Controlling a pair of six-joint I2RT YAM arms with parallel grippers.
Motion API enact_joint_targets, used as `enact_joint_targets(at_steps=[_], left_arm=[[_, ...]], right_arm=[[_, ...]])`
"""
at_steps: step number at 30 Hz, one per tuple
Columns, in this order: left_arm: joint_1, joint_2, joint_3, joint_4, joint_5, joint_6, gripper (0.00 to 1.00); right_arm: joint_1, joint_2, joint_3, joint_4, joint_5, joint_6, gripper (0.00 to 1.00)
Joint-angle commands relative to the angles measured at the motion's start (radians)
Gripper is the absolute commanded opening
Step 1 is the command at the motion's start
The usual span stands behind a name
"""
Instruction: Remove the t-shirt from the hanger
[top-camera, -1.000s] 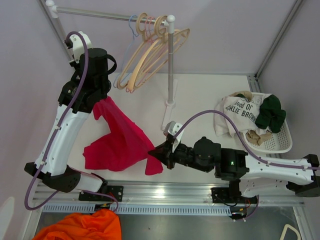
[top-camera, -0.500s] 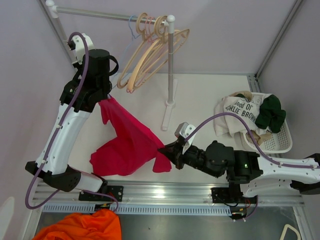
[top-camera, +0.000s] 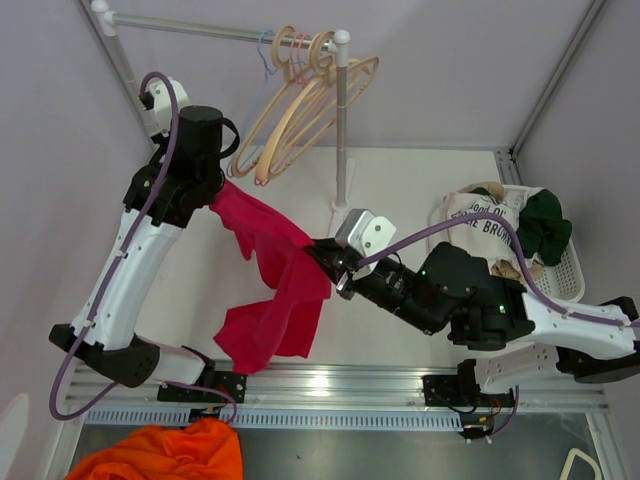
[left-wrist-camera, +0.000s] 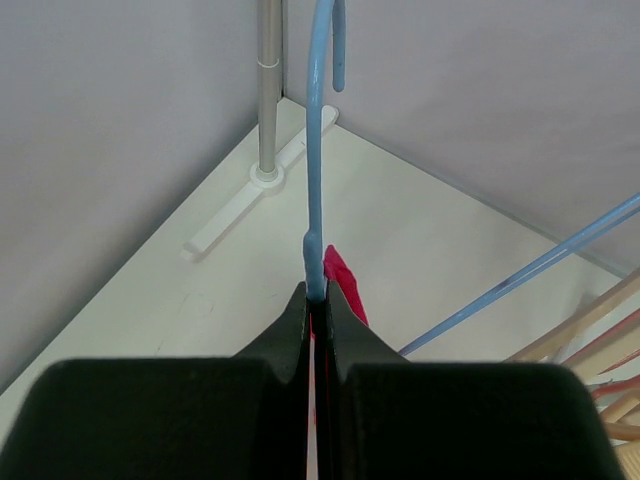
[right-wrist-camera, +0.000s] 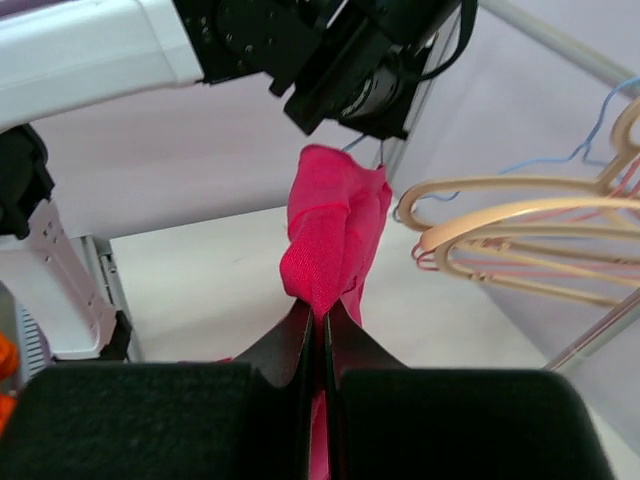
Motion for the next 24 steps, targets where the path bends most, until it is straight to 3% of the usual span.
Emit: enact_joint_targets(at_steps=[1,5,15,24], left_arm=[[0.029,-0.015,-0.006,0.060,-0.064,0.002,0.01],[0.035,0.005,0.023,0.070,-0.067,0.025,0.01],[0.041,0.111,0.350,0.036,-0.050,0.122,0.01],[0.072,0.136,0.165,0.034,-0.023,0.024,0.01]], right_arm=[[0.023,0.004,0.165,0.062,-0.016,-0.117,0.00],[0.025,0.011,0.268,0.028,-0.033,-0.137,0.00],[0.028,0.077,0.466,-0.059,-0.037,-0.173,0.00],[0.034,0.013,0.445,-0.067,-0.033,-0.159,0.00]])
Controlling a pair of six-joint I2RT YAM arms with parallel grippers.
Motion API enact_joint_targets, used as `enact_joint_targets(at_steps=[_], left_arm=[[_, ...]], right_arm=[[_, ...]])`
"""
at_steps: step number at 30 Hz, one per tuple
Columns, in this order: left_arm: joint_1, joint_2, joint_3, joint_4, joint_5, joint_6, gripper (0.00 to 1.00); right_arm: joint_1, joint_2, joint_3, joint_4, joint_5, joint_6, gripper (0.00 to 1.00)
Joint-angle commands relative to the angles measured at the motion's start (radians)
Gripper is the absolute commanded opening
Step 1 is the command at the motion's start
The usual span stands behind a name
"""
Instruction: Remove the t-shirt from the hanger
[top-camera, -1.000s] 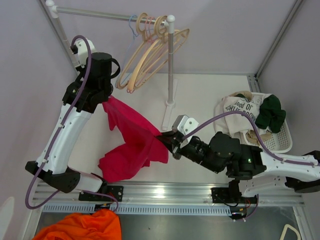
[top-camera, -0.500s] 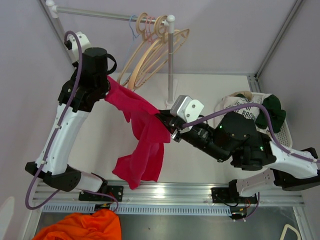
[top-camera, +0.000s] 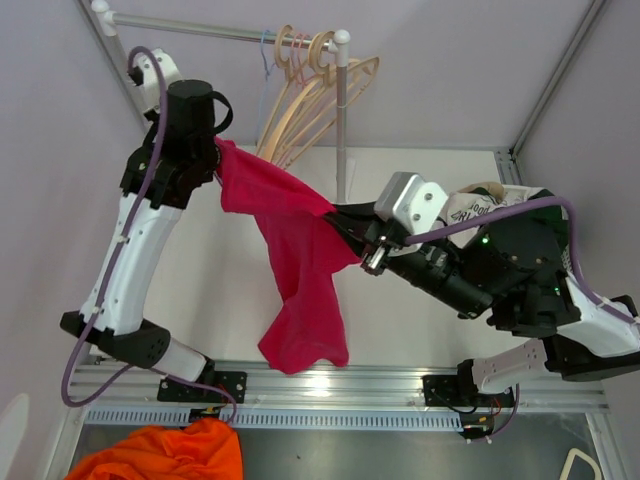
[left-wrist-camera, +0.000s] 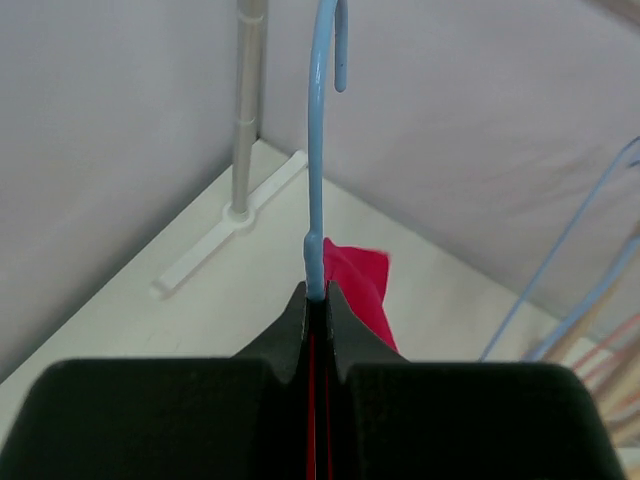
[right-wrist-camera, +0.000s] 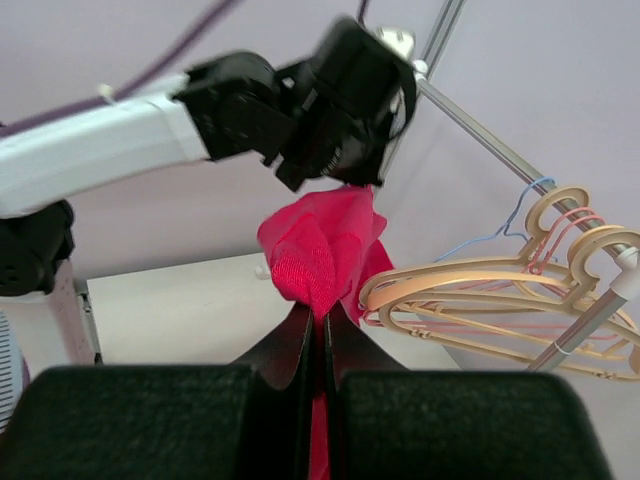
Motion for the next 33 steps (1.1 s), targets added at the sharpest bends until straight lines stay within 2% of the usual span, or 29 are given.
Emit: enact_joint_targets(at_steps=[1,5,10,13,17,26,29,33], left_arm=[[0.066,0.049,-0.072,-0.007,-0.028,-0.010,0.01],[0.120,0.065,-0.055,-0.013,0.003,-0.018,0.01],[0.125,0.074,0.032,-0.015,0.021,0.010,0.01],[0.125,0.089,0.141,-0.059,0.047,0.011,0.01],[0.123,0.094,0.181,-0.086,0.072,0.016,0.01],[0.123,0.094,0.209,-0.072,0.066,0.056,0.01],[0.122,0.100,0.250,-0.121,0.110,0.024,0.01],[0.080,0.059,0.253,-0.141,0.122,0.042,0.01]], right_arm=[[0.028,-0.129,0.028,0.121,-0.029,-0.012,0.00],[0.028,-0.186,-0.038,0.116,-0.015,0.033,0.00],[0.028,-0.209,-0.130,0.116,0.047,0.068,0.00],[0.028,-0.211,-0.215,0.130,0.065,0.108,0.00],[0.022,-0.203,-0.321,0.142,0.091,0.162,0.00],[0.003,-0.188,-0.558,0.176,-0.076,0.372,0.00],[-0.012,-0.166,-0.609,0.202,-0.059,0.419,0.00],[-0.141,-0.157,-0.669,0.234,-0.152,0.461,0.00]])
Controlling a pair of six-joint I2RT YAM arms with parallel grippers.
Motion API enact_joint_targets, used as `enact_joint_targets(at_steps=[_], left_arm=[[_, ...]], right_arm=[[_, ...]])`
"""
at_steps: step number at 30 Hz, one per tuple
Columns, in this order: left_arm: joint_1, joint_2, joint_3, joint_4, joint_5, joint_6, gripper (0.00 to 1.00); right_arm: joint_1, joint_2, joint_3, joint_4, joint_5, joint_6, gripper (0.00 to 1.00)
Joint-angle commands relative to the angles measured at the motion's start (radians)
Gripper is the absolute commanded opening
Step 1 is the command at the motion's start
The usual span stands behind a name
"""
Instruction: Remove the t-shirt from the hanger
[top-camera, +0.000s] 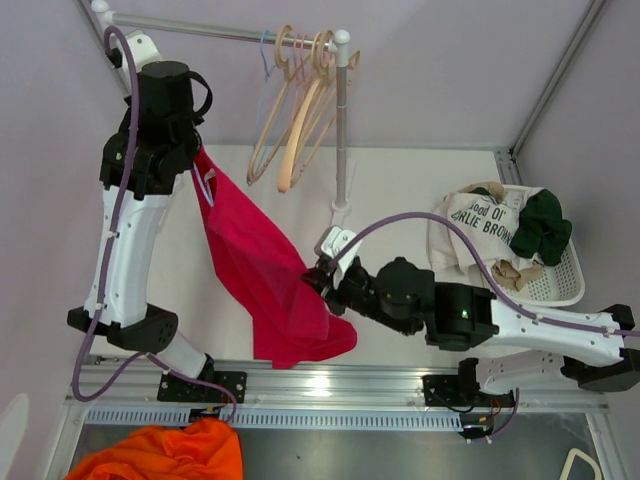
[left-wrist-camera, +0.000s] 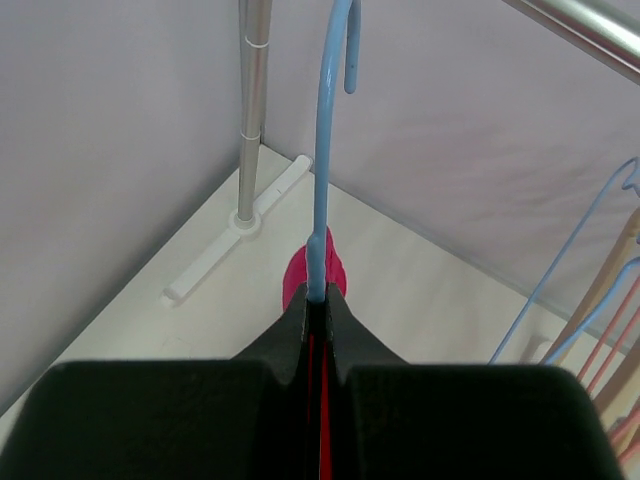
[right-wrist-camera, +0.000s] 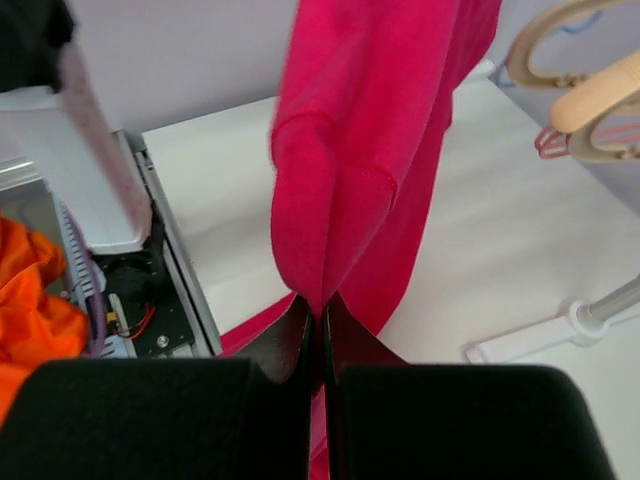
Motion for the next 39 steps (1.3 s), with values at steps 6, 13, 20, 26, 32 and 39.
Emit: enact_joint_targets(at_steps=[6,13,20,26,32,39], left_arm=[[-0.076,-0.153,0.033,-0.123,0.112,-0.035,0.01],[-0.114,-0.366,-0.190,-0.134,0.245,-0.038,0.01],[-0.114,-0.509,-0.211,-0.186,0.268,0.026,0.01],[-0.113,-0.580,-0.265,-0.111,0.234,0.089,0.01],[-0.113,-0.617,-0.288,-0.077,0.246,0.107,0.01],[-0.113,-0.641,-0.326,-0.043,0.228,0.123,0.01]], right_arm=[[-0.226,0.104,0.015,0.134,-0.139,0.089,0.00],[-0.288,0.227,0.114,0.134,-0.201,0.097,0.00],[-0.314,0.355,0.152,0.066,-0.250,0.150,0.00],[-0.319,0.454,0.048,0.087,-0.163,0.230,0.00],[-0.342,0.530,-0.006,0.087,-0.161,0.348,0.23],[-0.314,0.648,-0.023,0.073,-0.110,0.393,0.99]])
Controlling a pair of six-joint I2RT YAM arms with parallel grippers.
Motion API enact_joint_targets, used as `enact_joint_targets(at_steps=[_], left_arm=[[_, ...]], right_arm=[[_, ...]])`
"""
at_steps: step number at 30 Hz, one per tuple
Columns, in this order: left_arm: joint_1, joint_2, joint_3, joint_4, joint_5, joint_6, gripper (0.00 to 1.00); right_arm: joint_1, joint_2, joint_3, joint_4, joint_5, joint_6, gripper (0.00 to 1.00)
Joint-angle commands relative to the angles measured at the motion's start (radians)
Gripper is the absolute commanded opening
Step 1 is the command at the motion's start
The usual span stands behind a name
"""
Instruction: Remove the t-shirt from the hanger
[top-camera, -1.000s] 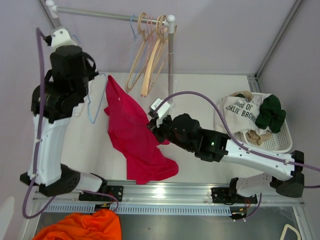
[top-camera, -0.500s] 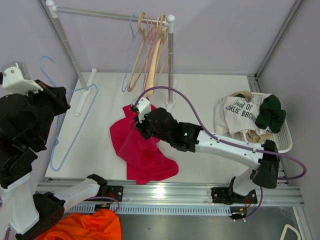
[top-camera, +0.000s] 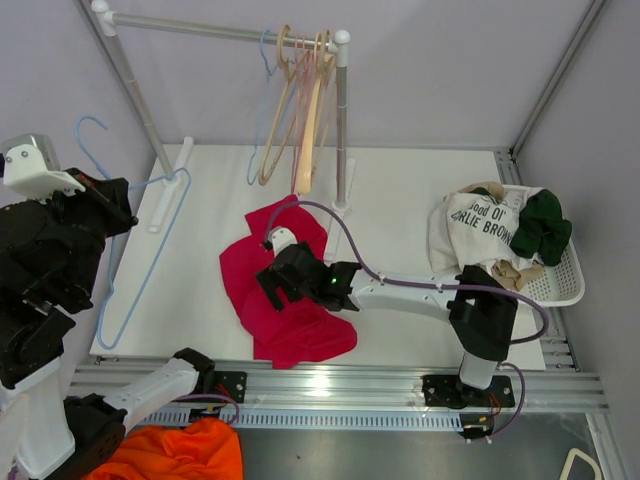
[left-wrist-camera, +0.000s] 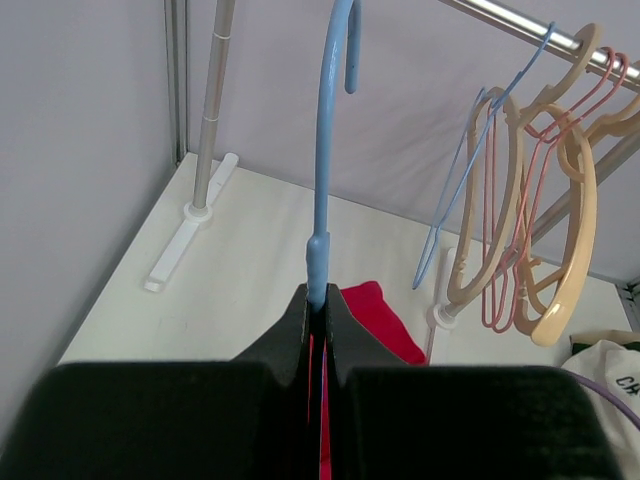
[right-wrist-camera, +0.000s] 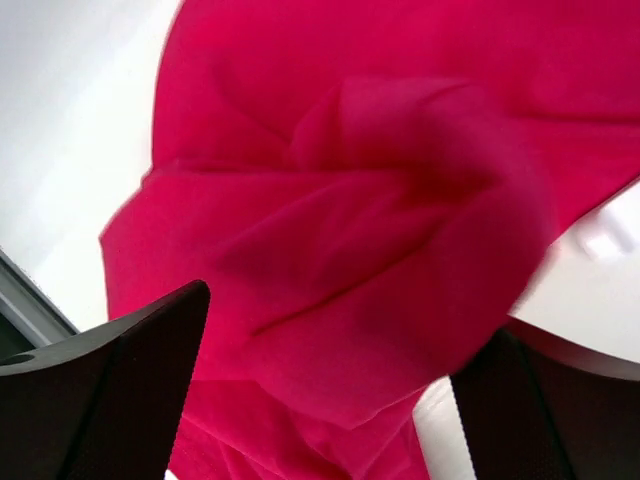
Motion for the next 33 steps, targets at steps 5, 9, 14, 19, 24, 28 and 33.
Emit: enact_joint_targets(at_steps=[5,9,14,19,24,28,33], left_arm=[[-0.007,-0.019,-0.036,0.072,-0.009,0.041,0.01],[-0.007,-0.027,-0.050,0.083,-0.006,0.043,0.01],[-0.007,-0.022,-0.055,0.086,-0.009,0.049,0.01],[-0.007,-0.007,-0.068,0.104,-0.009,0.050,0.01],[-0.004,0.019,-0.102,0.238,-0.068,0.128,0.01],[0.071,0.163,0.045,0.236,-0.011,0.158,0.01],[0.123,0.328,0.251,0.208,0.097,0.142,0.01]], right_arm=[[0.021,0.170,0.083,-0.031,-0.006,0.041,0.99],[0.045,0.265,0.132,-0.052,0.029,0.038,1.00],[0.042,0.310,0.154,-0.072,-0.035,0.039,0.77],[0.035,0.210,0.086,-0.143,-0.077,0.079,0.00],[-0.029,-0.185,-0.075,-0.277,0.031,0.150,0.00],[-0.288,-0.510,-0.011,-0.431,-0.012,0.122,0.00],[-0.485,-0.528,0.311,-0.595,0.134,0.026,0.00]])
